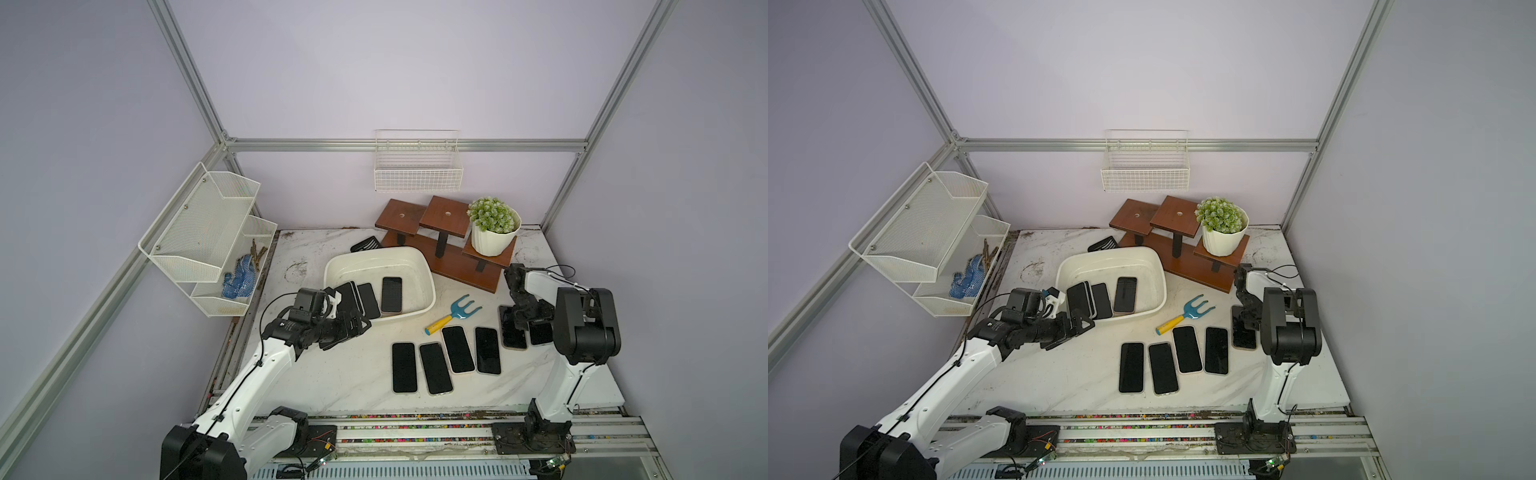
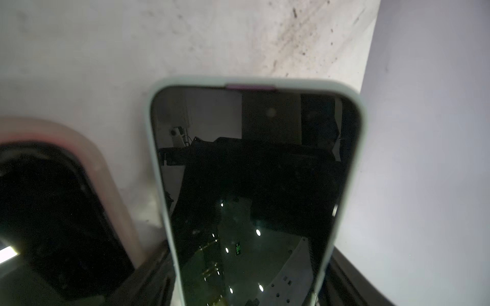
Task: Take the phone out of the storage box
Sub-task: Place the phone at the center of the board.
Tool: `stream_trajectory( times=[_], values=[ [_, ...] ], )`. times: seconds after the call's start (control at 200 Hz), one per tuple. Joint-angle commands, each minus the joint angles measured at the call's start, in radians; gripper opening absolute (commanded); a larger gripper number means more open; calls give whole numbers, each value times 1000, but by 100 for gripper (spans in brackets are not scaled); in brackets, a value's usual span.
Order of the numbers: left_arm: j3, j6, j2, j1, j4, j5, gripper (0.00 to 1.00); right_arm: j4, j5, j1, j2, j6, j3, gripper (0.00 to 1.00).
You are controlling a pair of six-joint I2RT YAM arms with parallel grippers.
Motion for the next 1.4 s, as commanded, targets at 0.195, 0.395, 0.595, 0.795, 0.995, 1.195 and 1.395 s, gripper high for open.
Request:
stream_trajectory(
  times=[0.195,0.395,0.595,0.795,0.995,1.195,1.395],
  values=[
    [-23,10,-36,11,-8,-19,100,111,-503,75,103,-54,-58,62],
    [-19,4,-42,10,-16,-20,100,97,-522,76,118,-46,-61,75],
    [-15,4,-58,10,-33,-29,100,78,-515,76,133,-33,-48,89],
    [-10,6,-63,11,-42,-35,100,62,-501,75,138,-19,-32,99],
    [1,10,-64,12,-50,-43,100,38,-500,66,83,-18,4,99],
    [11,4,-69,12,-50,-59,100,16,-449,62,-59,2,-2,100],
    [53,6,-41,12,-50,-71,100,-34,-326,61,-212,51,-13,100]
  ],
)
